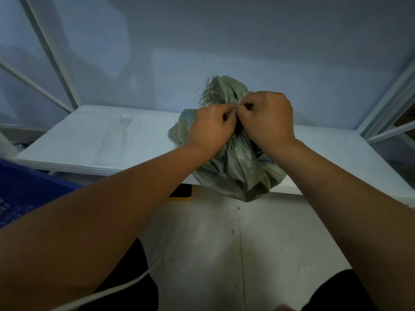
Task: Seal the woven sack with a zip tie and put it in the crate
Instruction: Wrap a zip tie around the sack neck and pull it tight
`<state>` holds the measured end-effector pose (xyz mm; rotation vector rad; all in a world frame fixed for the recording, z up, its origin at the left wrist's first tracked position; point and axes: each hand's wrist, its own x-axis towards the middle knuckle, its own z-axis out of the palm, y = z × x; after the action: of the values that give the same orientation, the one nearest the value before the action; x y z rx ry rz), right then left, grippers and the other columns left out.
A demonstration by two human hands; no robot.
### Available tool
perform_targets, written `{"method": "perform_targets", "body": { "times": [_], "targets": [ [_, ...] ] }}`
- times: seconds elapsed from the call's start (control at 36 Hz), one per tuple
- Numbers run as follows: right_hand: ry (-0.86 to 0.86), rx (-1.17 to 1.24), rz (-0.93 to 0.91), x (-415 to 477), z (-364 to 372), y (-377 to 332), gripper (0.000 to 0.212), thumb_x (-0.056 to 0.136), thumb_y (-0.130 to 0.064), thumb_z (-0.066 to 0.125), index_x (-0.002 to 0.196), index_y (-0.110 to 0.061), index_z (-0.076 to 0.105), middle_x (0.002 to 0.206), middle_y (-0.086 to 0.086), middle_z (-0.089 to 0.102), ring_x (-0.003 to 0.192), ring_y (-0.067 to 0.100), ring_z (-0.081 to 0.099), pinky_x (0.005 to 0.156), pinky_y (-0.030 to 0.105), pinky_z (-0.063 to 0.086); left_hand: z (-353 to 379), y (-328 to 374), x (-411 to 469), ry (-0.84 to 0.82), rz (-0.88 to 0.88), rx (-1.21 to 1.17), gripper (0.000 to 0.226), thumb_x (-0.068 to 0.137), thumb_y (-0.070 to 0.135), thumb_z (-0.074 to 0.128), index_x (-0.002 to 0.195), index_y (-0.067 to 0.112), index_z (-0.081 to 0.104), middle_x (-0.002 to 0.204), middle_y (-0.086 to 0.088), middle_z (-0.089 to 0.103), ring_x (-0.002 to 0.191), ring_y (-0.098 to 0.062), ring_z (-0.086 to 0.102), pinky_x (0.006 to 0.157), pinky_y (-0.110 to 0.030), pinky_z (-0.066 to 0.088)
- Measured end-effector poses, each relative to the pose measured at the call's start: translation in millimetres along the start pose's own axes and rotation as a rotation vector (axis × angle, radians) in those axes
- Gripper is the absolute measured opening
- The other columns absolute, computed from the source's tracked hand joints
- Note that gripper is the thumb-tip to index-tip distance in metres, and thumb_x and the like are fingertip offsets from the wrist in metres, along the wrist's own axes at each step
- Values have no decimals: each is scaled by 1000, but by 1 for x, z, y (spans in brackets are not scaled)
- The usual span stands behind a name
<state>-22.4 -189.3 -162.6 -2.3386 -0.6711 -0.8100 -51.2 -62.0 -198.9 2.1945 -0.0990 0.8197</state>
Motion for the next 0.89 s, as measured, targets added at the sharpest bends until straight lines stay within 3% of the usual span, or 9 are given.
{"method": "perform_targets", "body": {
  "times": [0.11,0.22,0.33,0.44,0.5,0.56,0.64,0.78,0.89],
  "targets": [
    [0,-21,40,1,0,-3,24,83,-25,57,82,-18,80,74,3,73,69,22,65,66,37,55,1,3,1,22,-43,-65,26,97,24,54,106,25,78,58,3,65,47,-2,51,46,-13,38],
    [5,-8,100,-1,1,-5,21,87,-26,56,84,-16,75,76,0,71,70,20,64,64,36,54,4,2,0,42,-38,-142,26,97,16,54,110,21,77,62,-1,68,48,1,51,49,-10,37],
    [64,163,372,2,2,-7,16,94,-25,52,94,-10,58,92,4,63,82,22,60,73,42,53,9,-2,0,76,-96,-190,27,99,15,56,120,12,72,71,5,69,53,8,52,56,-4,37],
    [-167,523,868,9,0,-5,71,87,-50,63,142,-9,44,137,9,58,118,28,61,97,33,48,7,0,3,80,-83,-279,26,100,13,56,119,11,72,104,7,71,87,10,61,81,-4,46],
    [-357,870,983,12,0,1,60,85,-54,68,131,-16,61,121,12,72,98,26,73,92,39,55,8,0,4,49,-93,-288,25,101,13,52,116,13,71,101,5,72,85,2,62,80,-17,51],
    [-483,989,991,12,-3,6,39,91,-49,65,113,-18,72,96,12,79,79,25,77,80,40,60,9,1,3,7,-80,-291,23,101,13,50,112,14,70,87,8,67,70,4,57,68,-22,48],
    [-542,1021,975,15,-3,16,34,89,-45,69,106,-16,76,95,13,79,83,27,77,79,40,60,11,5,1,-46,-49,-274,21,101,12,48,108,13,68,79,10,62,63,3,51,63,-21,42],
    [-206,1027,1004,18,-4,18,37,79,-10,72,114,4,69,96,24,74,76,36,76,64,46,62,15,11,-3,-89,-47,-263,20,103,10,45,105,7,65,66,12,51,52,4,45,53,-17,34],
    [-16,1087,956,18,-7,14,49,73,-1,69,120,3,62,106,29,70,83,40,75,64,59,61,17,14,-1,-87,-50,-276,20,103,9,46,103,6,65,71,6,55,60,2,45,58,-19,35]
  ]
}}
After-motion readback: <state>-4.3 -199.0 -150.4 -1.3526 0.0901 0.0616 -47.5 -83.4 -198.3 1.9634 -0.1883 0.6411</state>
